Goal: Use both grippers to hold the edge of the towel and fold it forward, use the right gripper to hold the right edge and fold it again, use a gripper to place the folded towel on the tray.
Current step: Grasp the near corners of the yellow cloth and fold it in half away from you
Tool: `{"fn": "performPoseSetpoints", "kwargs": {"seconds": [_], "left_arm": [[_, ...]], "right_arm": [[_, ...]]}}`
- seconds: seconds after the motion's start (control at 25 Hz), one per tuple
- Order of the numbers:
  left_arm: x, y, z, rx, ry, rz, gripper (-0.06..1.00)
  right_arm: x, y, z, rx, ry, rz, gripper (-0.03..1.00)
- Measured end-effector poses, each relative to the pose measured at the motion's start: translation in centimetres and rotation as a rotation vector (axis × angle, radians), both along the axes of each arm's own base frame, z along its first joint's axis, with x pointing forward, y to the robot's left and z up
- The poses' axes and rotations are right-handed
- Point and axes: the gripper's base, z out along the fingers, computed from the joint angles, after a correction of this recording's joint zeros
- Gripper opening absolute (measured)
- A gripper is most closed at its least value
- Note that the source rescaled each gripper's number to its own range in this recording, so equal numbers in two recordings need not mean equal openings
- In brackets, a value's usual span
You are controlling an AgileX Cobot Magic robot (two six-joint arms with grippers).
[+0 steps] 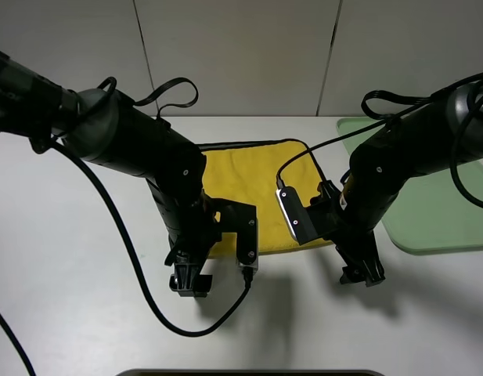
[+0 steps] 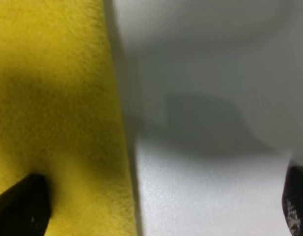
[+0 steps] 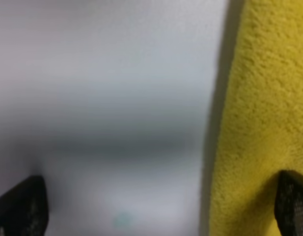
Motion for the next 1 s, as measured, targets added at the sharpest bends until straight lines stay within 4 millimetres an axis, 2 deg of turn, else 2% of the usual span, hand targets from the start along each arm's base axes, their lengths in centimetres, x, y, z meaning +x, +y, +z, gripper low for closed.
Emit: {"fn": "performPoseSetpoints", "kwargs": {"seconds": [0.16,0.44,0.56,0.76,0.92,1.0], "left_arm": [[-0.04,0.02,-0.07,0.003,0.005,0.001,0.89],[-0.02,-0.04,-0.07,-0.004,0.003,0.006,0.64],[0.02,-0.07,-0.07,-0.008,-0.001,0.006,0.55],[0.07,-0.13,-0.06,-0.013,-0.007,0.006,0.43],[0.14,-0.17,-0.09,-0.018,-0.015,0.003,0.28],[0.18,-0.18,-0.13,-0.018,-0.018,0.0,0.2]], "right_arm": [[0.01,0.01,0.0,0.001,-0.001,0.0,1.0],[0.0,0.01,-0.03,0.001,0.001,-0.001,0.99],[-0.14,-0.05,-0.05,-0.004,0.016,-0.011,0.87],[-0.24,0.06,-0.17,0.013,0.028,-0.042,0.59],[-0.22,0.14,-0.23,0.023,0.028,-0.054,0.38],[-0.16,0.2,-0.26,0.029,0.022,-0.053,0.31]]}}
